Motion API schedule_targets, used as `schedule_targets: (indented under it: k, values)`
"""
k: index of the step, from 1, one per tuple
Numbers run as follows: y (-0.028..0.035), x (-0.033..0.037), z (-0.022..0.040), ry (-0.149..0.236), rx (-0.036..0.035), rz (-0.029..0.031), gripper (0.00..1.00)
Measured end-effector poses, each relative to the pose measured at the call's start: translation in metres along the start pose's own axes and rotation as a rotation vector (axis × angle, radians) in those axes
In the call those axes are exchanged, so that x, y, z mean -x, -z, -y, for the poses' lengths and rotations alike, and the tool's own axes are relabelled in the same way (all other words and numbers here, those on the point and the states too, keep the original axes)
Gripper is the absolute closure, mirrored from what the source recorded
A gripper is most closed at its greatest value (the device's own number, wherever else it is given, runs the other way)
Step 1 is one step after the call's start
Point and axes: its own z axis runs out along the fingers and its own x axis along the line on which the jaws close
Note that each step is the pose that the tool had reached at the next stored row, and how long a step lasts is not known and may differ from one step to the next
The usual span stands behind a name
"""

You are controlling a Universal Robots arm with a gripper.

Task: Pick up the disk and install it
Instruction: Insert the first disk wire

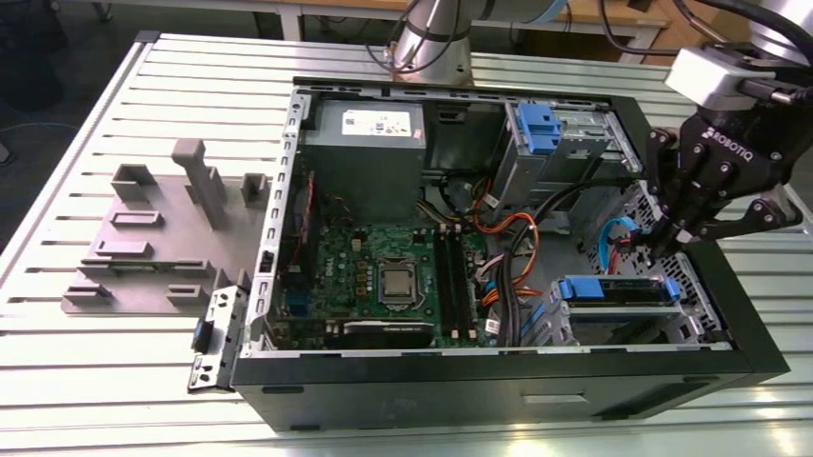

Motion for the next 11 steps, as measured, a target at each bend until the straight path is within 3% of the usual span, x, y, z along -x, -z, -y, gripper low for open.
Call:
schedule_targets:
  k: [7,11]
  values:
    - [-0.0031,-0.0092,-0.0025,-0.003,0.0007,0.0004,0.83]
    - [-0.0047,-0.0099,-0.0048,-0.006,-0.0007,0.0003,0.83]
